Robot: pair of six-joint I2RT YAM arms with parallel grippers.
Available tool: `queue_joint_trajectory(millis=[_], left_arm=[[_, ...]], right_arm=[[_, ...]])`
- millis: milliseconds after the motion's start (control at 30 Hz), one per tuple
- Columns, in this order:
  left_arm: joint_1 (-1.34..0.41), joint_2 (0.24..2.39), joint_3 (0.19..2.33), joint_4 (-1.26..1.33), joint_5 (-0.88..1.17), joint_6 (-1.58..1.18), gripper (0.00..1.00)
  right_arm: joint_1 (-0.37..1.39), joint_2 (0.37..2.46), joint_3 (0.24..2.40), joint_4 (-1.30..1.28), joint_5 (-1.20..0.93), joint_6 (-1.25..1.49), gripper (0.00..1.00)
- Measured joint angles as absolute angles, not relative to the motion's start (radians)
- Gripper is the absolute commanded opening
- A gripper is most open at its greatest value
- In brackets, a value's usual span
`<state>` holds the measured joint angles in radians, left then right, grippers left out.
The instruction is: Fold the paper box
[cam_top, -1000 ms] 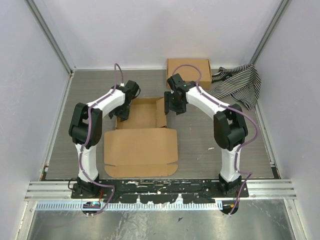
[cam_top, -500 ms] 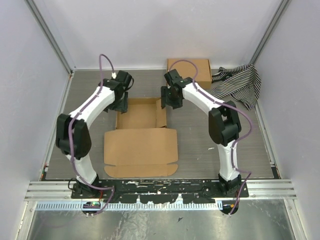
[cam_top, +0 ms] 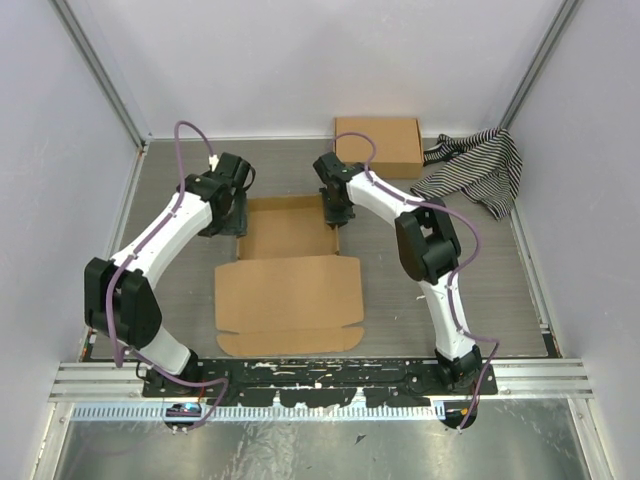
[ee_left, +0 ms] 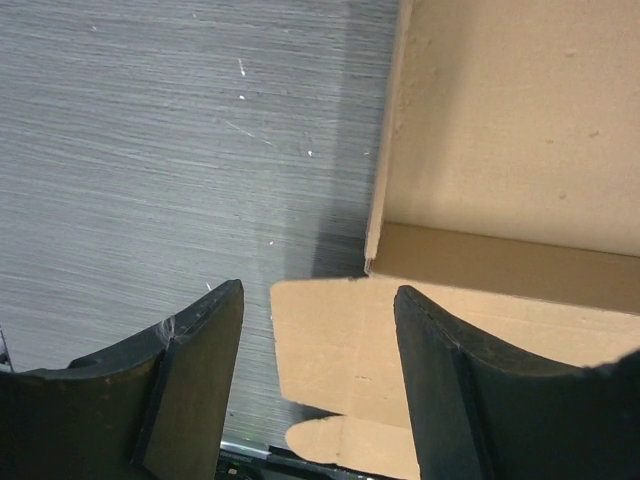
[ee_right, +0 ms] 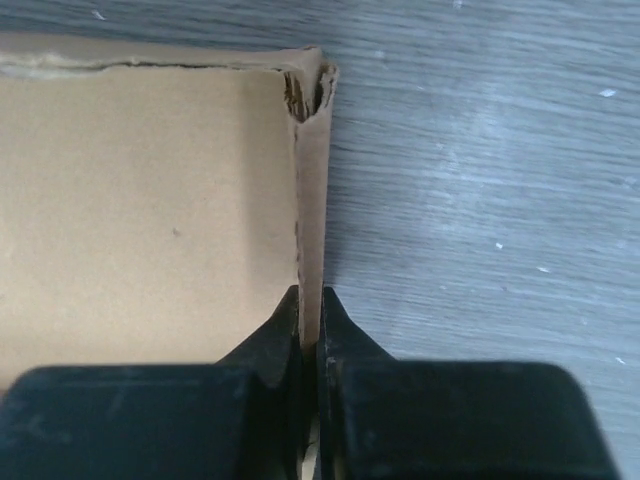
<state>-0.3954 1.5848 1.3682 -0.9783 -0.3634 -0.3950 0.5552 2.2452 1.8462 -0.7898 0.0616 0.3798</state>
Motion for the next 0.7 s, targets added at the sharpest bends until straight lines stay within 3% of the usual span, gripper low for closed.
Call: queue_joint_trajectory(millis=[300, 467, 700], left_arm=[[-0.395, 1.581, 1.367, -0.974, -0.354, -0.397, 0.63], [-0.395, 1.555, 1.382, -0.978, -0.354, -0.395, 0.64], [-0.395, 1.517, 1.406, -0.979, -0.351, -0.403, 0.64]], right_arm=[[0.594, 2.247, 1.859, -0.913, 0.332, 0.387, 0.03], [0.596, 2.247, 1.833, -0.901, 0.348, 0.390, 0.38], [0.576, 2.237, 1.839, -0.897, 0.327, 0.380, 0.50]])
